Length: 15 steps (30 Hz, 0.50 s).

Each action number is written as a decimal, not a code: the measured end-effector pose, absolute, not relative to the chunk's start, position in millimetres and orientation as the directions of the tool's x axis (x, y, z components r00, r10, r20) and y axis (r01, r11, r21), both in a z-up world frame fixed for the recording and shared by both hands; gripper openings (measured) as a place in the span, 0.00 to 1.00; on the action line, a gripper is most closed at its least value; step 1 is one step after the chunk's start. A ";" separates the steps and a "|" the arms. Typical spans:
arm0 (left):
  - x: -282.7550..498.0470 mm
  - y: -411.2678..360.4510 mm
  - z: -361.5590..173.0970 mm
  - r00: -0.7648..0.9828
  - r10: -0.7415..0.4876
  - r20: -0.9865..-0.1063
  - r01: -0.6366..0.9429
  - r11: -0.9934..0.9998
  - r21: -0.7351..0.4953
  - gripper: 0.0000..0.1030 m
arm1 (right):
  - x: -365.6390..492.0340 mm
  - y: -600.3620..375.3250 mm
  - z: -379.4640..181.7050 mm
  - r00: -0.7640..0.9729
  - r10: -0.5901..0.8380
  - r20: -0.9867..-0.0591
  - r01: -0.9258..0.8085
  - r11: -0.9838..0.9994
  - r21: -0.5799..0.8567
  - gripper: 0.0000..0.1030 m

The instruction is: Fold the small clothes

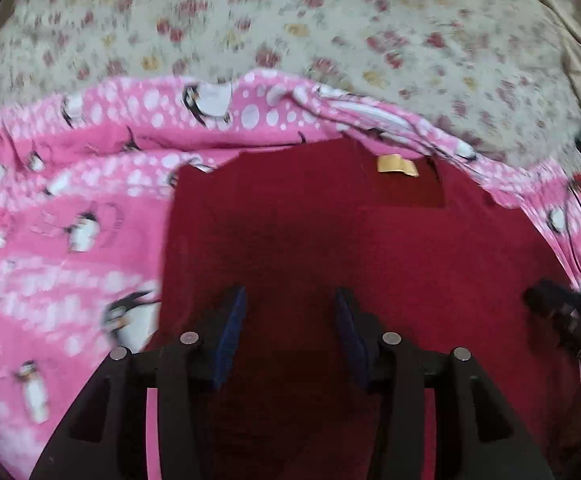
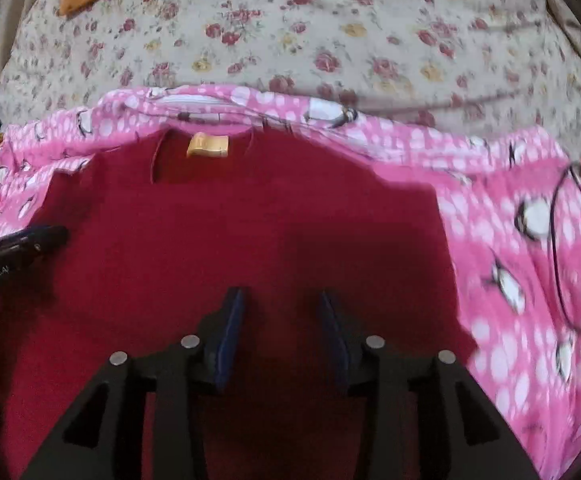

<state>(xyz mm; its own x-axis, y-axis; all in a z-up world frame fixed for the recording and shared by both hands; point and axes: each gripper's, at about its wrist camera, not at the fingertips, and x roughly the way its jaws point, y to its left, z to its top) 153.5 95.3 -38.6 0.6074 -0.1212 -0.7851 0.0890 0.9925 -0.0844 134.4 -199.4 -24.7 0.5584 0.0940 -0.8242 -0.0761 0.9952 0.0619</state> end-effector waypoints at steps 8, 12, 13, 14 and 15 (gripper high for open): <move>61.1 145.5 5.3 0.671 -0.167 -0.722 0.138 0.985 -0.099 0.29 | 13.2 -209.5 15.1 0.547 0.229 -0.805 -0.269 0.959 0.091 0.69; 11.0 163.0 -17.6 0.614 -0.190 -0.766 0.133 0.982 -0.137 0.29 | -21.6 -206.9 -9.6 0.446 0.121 -0.887 -0.337 0.940 -0.041 0.68; -0.2 165.1 -22.2 0.598 -0.207 -0.774 0.135 0.978 -0.157 0.29 | -30.8 -210.9 -3.6 0.480 0.118 -0.869 -0.330 0.942 -0.054 0.67; -17.6 166.2 -28.3 0.576 -0.233 -0.784 0.138 0.973 -0.187 0.29 | -48.3 -220.7 10.8 0.539 0.151 -0.829 -0.319 0.947 -0.034 0.67; -29.7 164.3 -33.9 0.558 -0.245 -0.793 0.135 0.970 -0.204 0.29 | -62.6 -230.2 21.2 0.574 0.189 -0.797 -0.306 0.952 0.005 0.67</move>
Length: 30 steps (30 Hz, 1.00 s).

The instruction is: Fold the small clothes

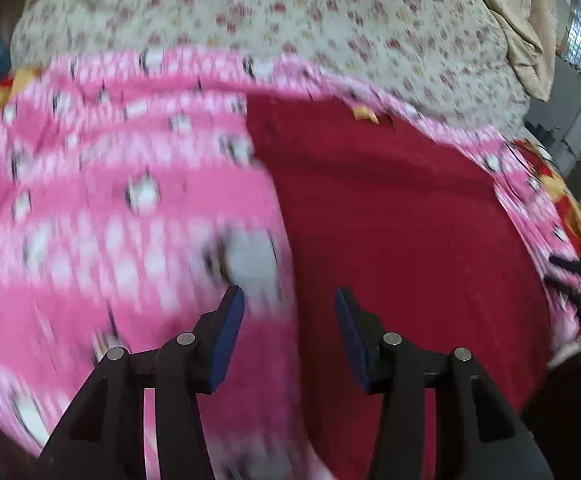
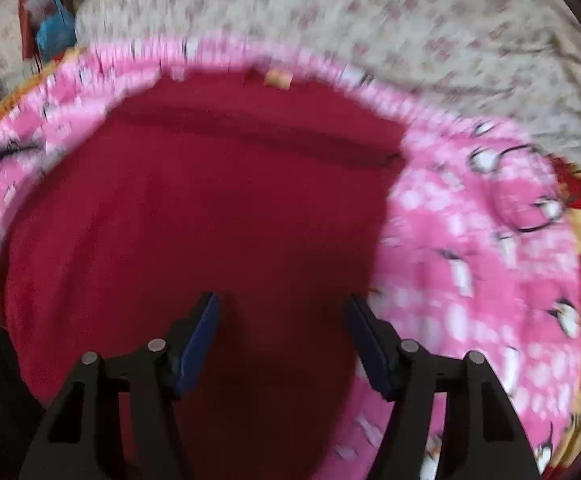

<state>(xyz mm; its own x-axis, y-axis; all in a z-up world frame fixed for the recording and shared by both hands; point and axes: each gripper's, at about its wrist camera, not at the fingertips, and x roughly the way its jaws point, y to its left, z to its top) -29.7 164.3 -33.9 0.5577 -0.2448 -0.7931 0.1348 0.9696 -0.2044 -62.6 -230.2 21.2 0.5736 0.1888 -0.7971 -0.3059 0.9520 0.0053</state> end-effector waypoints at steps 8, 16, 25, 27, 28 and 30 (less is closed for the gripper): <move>-98.6 131.9 -66.4 0.512 -0.265 -0.817 0.102 0.963 -0.248 0.38 | -164.6 -280.3 -4.8 0.583 0.326 -0.744 -0.151 0.944 0.294 0.73; -124.7 123.1 -77.1 0.506 -0.281 -0.815 0.073 0.956 -0.285 0.32 | -168.8 -280.1 -45.5 0.474 0.366 -0.801 -0.125 0.928 0.350 0.73; -128.3 119.7 -74.3 0.523 -0.288 -0.802 0.093 0.955 -0.283 0.00 | -167.3 -284.1 -57.4 0.390 0.493 -0.778 -0.124 0.865 0.487 0.21; -127.7 120.4 -76.6 0.518 -0.291 -0.804 0.087 0.953 -0.289 0.03 | -166.9 -288.1 -59.4 0.390 0.525 -0.757 -0.113 0.843 0.526 0.21; -126.7 122.5 -78.0 0.516 -0.297 -0.803 0.075 0.950 -0.303 0.06 | -165.3 -289.4 -61.5 0.387 0.530 -0.754 -0.099 0.838 0.537 0.23; -125.7 125.0 -81.1 0.506 -0.313 -0.804 0.063 0.943 -0.328 0.10 | -162.0 -292.5 -71.4 0.369 0.546 -0.752 -0.061 0.822 0.567 0.25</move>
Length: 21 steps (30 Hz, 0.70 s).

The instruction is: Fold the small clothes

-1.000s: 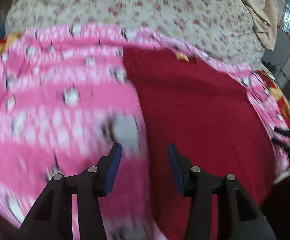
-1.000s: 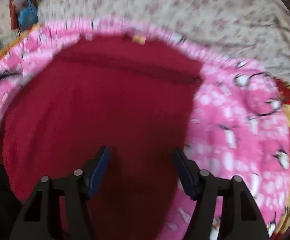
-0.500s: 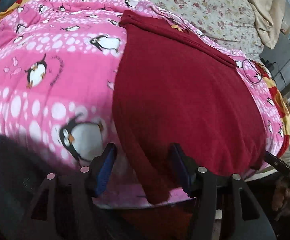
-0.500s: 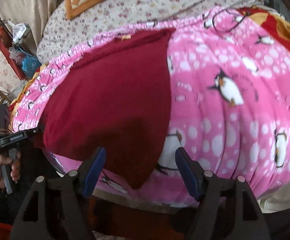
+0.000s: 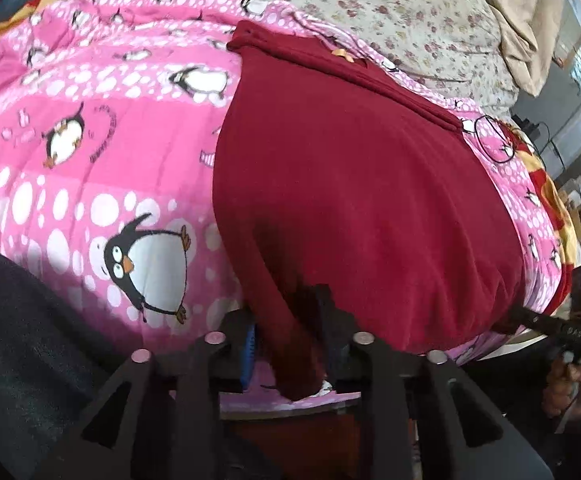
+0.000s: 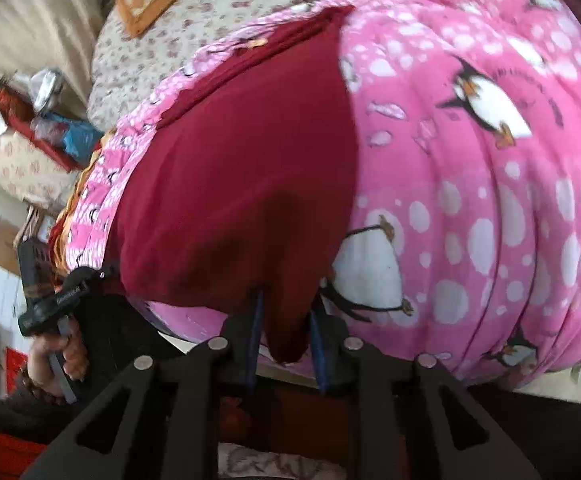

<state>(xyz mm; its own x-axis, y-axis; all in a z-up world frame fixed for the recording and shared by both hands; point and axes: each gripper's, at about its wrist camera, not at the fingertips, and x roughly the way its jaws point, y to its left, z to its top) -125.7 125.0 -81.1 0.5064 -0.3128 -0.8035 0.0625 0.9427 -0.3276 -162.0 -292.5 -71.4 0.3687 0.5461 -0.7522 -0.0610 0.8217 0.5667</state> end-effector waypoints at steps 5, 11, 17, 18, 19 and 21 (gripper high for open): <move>-126.0 125.5 -78.3 0.512 -0.322 -0.796 0.064 0.939 -0.338 0.00 | -158.8 -287.0 -72.7 0.361 0.559 -0.747 -0.081 0.817 0.571 0.28; -146.3 140.3 -33.0 0.600 -0.411 -0.686 0.151 0.900 -0.408 0.00 | -186.6 -278.5 -4.4 0.504 0.628 -0.593 -0.317 0.773 0.549 0.07; -182.0 162.5 36.1 0.718 -0.472 -0.512 0.251 0.861 -0.443 0.00 | -227.1 -300.3 72.4 0.643 0.644 -0.414 -0.434 0.752 0.497 0.06; -191.5 162.4 48.5 0.733 -0.481 -0.481 0.280 0.858 -0.432 0.00 | -239.5 -300.9 90.0 0.652 0.663 -0.368 -0.480 0.737 0.476 0.06; -197.3 162.4 55.7 0.742 -0.487 -0.461 0.296 0.855 -0.426 0.00 | -246.0 -301.5 99.7 0.658 0.666 -0.352 -0.499 0.735 0.459 0.06; -213.7 164.5 73.5 0.763 -0.508 -0.400 0.334 0.840 -0.429 0.00 | -263.3 -301.8 124.7 0.669 0.673 -0.316 -0.543 0.732 0.411 0.06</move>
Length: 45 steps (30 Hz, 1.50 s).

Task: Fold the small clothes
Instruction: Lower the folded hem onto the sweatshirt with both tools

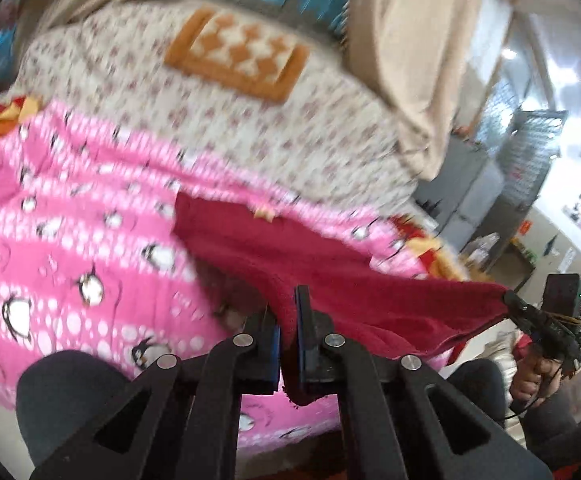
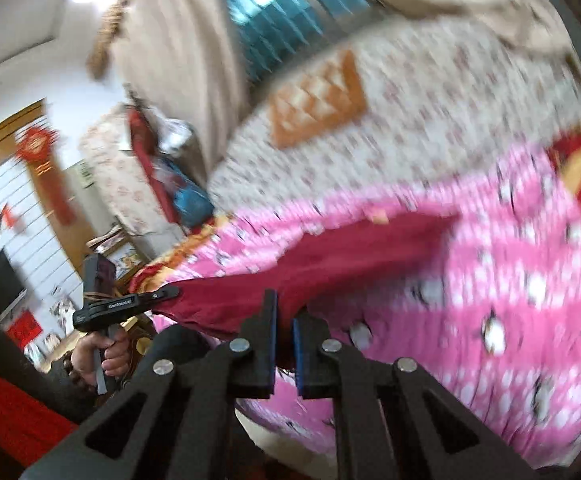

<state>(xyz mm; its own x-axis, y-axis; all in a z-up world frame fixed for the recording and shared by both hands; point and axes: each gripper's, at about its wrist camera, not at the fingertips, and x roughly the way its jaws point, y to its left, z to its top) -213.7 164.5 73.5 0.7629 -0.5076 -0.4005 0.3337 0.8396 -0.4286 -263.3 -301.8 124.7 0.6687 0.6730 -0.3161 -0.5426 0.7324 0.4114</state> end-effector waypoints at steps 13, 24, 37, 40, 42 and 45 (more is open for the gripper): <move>-80.1 156.1 75.8 0.789 -0.422 -0.445 0.156 0.840 -0.520 0.00 | -136.4 -311.7 124.3 0.737 0.579 -0.349 -0.367 0.776 0.513 0.06; 100.6 143.4 12.9 0.730 -0.273 -0.627 -0.073 0.881 -0.468 0.00 | 62.8 -307.7 35.0 0.704 0.452 -0.548 -0.058 0.805 0.590 0.06; 154.9 106.5 -47.4 0.627 -0.169 -0.760 -0.055 0.964 -0.259 0.32 | 127.9 -307.3 -49.1 0.617 0.430 -0.659 0.119 0.777 0.618 0.35; 154.4 110.2 -44.5 0.625 -0.193 -0.756 -0.051 0.957 -0.286 0.39 | 121.4 -306.4 -38.5 0.651 0.437 -0.621 0.090 0.767 0.635 0.42; 153.5 114.2 -40.1 0.631 -0.200 -0.750 -0.054 0.953 -0.299 0.42 | 115.2 -311.5 -32.3 0.683 0.428 -0.592 0.093 0.752 0.652 0.42; 148.0 119.0 -24.9 0.683 -0.163 -0.712 -0.064 0.957 -0.281 0.70 | 104.1 -325.9 -23.0 0.724 0.399 -0.563 0.119 0.731 0.672 0.42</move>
